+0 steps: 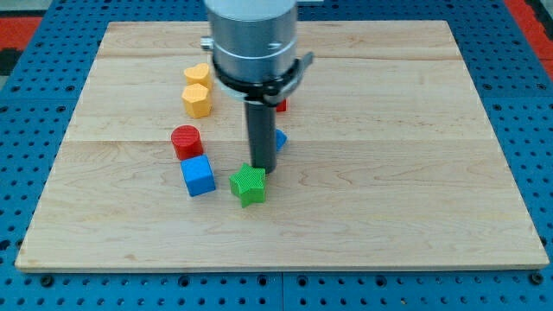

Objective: Push the green star into the blue cube

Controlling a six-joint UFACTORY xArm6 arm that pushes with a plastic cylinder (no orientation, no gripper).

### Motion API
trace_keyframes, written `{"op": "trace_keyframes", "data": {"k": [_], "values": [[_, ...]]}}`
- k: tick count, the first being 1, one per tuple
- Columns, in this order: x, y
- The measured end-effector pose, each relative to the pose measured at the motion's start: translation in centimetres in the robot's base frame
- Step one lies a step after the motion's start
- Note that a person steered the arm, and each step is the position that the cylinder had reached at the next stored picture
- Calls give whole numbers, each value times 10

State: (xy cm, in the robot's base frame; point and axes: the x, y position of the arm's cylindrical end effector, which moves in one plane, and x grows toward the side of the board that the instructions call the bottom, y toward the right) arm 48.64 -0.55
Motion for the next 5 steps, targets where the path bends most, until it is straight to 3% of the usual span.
{"op": "trace_keyframes", "data": {"k": [1,2,3,5], "values": [[19,30],[46,-14],[38,-73],[5,-63]]}}
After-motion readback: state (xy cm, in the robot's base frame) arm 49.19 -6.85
